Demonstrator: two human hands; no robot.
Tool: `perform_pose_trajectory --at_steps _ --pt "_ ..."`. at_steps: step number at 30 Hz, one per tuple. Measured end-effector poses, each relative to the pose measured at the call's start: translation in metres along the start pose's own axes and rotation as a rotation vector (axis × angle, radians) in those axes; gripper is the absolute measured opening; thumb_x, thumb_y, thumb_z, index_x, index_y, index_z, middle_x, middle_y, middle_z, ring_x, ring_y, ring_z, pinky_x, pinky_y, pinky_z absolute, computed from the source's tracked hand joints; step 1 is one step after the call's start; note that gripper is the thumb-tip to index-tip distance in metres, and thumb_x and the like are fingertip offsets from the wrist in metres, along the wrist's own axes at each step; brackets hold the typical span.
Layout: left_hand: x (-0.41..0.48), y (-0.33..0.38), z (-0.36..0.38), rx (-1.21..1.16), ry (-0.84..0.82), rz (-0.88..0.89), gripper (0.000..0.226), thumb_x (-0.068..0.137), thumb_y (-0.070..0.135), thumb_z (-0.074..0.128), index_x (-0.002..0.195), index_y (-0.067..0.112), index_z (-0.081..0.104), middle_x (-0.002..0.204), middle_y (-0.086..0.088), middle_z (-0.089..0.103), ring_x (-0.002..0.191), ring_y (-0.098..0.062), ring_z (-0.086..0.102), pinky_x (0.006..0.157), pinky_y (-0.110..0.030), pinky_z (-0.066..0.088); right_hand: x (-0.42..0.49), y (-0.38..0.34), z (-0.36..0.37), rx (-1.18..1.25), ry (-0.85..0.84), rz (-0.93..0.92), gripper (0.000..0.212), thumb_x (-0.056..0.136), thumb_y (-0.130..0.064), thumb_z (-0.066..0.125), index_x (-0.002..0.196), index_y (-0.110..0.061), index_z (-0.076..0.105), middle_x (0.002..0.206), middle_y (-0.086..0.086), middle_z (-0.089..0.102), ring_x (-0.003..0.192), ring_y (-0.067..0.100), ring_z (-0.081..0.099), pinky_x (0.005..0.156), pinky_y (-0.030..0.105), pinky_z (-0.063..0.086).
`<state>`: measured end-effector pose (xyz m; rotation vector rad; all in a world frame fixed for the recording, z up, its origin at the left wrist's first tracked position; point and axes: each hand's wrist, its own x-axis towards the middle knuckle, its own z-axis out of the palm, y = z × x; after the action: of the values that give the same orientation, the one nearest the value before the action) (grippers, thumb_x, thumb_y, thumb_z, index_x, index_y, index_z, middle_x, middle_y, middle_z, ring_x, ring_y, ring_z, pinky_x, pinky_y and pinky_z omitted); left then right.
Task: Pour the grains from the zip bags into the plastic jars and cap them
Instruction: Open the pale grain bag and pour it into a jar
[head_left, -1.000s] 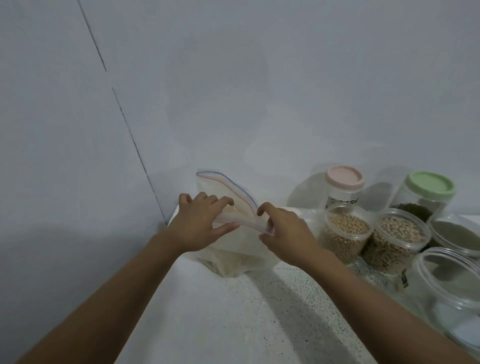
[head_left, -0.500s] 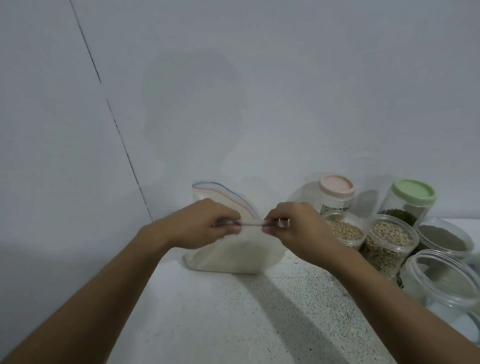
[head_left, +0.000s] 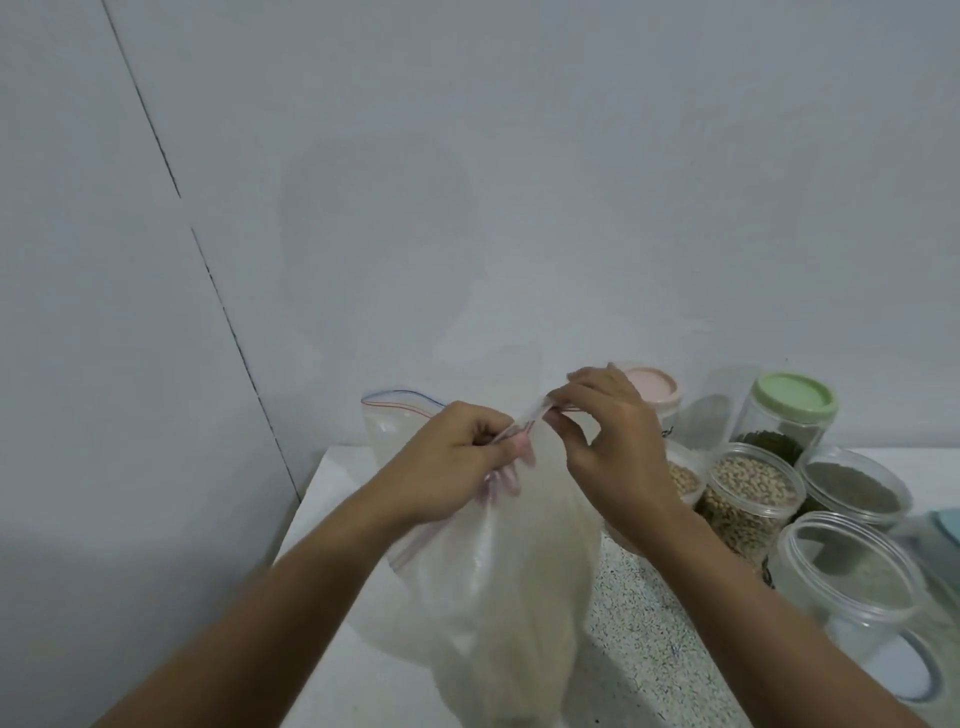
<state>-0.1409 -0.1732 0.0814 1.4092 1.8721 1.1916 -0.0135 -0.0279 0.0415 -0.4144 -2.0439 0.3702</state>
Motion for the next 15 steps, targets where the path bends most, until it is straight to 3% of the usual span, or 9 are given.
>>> perform_pose_trajectory --at_steps 2,4,7,10,15 --pt "-0.004 0.01 0.021 -0.116 0.06 -0.023 0.026 0.103 0.018 0.058 0.091 0.005 0.077 0.067 -0.007 0.073 0.064 -0.02 0.066 0.066 -0.026 0.051 -0.007 0.001 -0.008 0.071 0.023 0.045 0.026 0.087 -0.005 0.076 0.112 -0.014 0.072 0.118 -0.002 0.068 0.129 0.013 0.052 0.116 0.035 0.035" --pt "-0.007 0.02 0.042 -0.164 0.102 -0.018 0.027 0.104 0.019 0.058 0.091 0.004 0.076 0.069 -0.011 0.074 0.064 -0.021 0.069 0.067 -0.027 0.054 -0.015 -0.002 -0.018 0.143 0.046 0.138 0.04 0.091 -0.014 0.074 0.129 -0.02 0.063 0.136 -0.007 0.057 0.139 0.009 0.043 0.113 0.021 0.033" --pt "-0.009 0.025 0.07 -0.19 0.149 -0.021 0.028 0.104 0.018 0.057 0.088 0.004 0.075 0.075 -0.019 0.074 0.071 -0.034 0.071 0.076 -0.044 0.058 -0.027 -0.002 -0.031 0.387 0.061 0.456 0.029 0.092 -0.024 0.073 0.119 -0.026 0.062 0.118 -0.009 0.062 0.11 0.008 0.06 0.087 0.024 0.049" --pt "-0.011 0.024 0.097 -0.217 0.151 -0.056 0.029 0.104 0.02 0.057 0.091 0.002 0.075 0.081 -0.025 0.072 0.084 -0.043 0.069 0.087 -0.054 0.056 -0.039 0.003 -0.047 0.716 -0.065 0.778 0.008 0.094 -0.019 0.071 0.102 -0.018 0.069 0.089 0.0 0.067 0.076 0.013 0.064 0.063 0.023 0.05" --pt "-0.028 0.02 0.135 -0.355 0.193 -0.088 0.027 0.102 0.028 0.057 0.102 0.006 0.073 0.091 -0.029 0.069 0.089 -0.047 0.067 0.089 -0.06 0.052 -0.068 0.008 -0.071 0.834 -0.172 0.82 0.013 0.091 -0.022 0.074 0.1 -0.013 0.07 0.08 0.01 0.067 0.074 0.016 0.065 0.068 0.029 0.053"
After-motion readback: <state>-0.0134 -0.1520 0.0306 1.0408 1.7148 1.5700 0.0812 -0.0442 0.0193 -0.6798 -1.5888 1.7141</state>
